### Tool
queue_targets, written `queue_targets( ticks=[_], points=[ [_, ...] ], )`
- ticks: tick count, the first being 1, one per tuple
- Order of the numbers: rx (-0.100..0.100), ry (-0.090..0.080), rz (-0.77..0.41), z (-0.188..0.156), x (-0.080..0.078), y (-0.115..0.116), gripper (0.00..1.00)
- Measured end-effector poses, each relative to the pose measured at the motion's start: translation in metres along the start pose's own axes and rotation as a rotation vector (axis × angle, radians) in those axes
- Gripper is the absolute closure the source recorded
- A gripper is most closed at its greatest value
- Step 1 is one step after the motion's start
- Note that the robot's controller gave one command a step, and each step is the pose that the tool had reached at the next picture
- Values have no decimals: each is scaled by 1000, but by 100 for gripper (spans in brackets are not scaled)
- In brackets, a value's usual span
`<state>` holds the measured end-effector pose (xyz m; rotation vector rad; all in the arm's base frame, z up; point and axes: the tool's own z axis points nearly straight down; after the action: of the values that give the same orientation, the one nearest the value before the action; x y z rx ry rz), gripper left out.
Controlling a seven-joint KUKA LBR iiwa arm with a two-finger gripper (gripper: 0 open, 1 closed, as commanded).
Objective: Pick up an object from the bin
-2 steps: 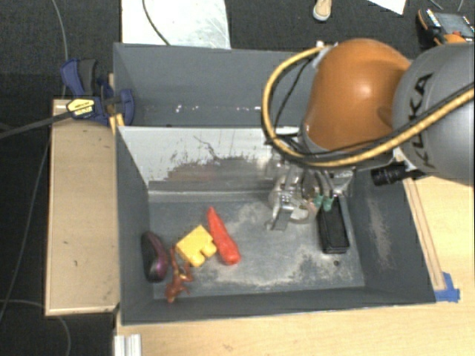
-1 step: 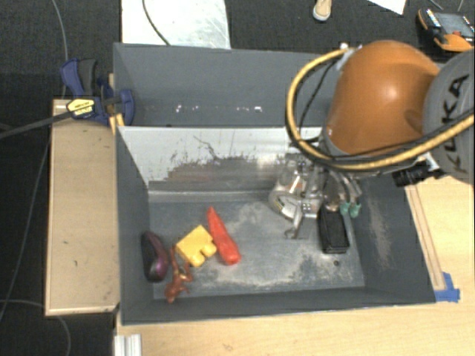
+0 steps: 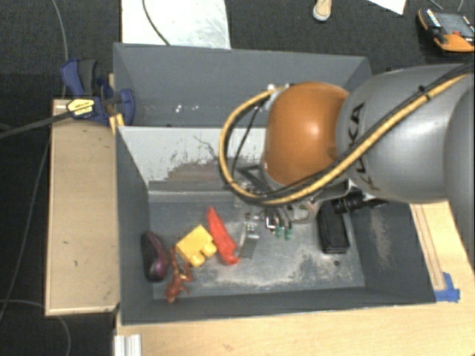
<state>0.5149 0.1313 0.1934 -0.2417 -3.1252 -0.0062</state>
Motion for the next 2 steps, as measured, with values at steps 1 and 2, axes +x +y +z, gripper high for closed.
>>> queue_targets(
  ticks=[1,2],
  points=[
    [1,-17,-64,-107,-18,-59,0],
    [0,-35,-41,-123,-15,-61,0]
  ],
)
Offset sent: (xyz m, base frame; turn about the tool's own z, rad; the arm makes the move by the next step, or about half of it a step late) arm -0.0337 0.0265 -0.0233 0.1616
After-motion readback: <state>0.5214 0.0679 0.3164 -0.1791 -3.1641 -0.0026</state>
